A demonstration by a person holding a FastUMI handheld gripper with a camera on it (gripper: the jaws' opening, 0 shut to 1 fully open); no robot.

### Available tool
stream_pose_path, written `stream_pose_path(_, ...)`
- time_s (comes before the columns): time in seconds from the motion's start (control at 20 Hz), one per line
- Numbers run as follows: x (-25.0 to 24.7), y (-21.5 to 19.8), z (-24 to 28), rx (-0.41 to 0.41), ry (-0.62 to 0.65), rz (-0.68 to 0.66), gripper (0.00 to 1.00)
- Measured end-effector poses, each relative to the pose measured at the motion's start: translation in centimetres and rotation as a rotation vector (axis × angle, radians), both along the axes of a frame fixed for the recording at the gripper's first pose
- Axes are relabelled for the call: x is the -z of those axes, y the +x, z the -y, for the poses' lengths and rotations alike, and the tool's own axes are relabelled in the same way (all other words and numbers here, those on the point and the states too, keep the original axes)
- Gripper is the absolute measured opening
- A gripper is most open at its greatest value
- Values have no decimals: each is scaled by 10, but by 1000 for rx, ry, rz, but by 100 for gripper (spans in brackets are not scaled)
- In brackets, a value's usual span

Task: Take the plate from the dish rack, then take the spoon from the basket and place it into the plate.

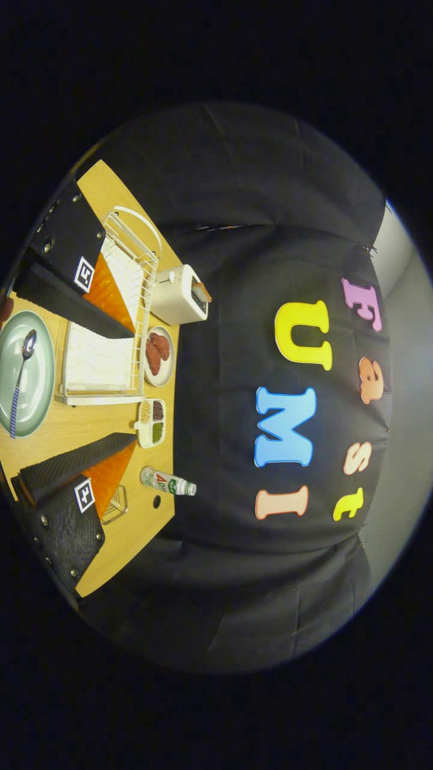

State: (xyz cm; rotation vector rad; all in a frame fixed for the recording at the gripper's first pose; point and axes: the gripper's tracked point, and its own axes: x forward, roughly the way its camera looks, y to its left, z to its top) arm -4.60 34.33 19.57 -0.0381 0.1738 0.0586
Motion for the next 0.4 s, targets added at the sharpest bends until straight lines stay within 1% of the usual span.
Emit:
stream_pose_path(0.1, -37, 6, 15, 21, 12, 88, 96)
stream_pose_path(0.25, -90, 14, 43, 52, -3, 214, 96)
stream_pose_path(0.4, -129, 24, 58, 53, -4, 315, 96)
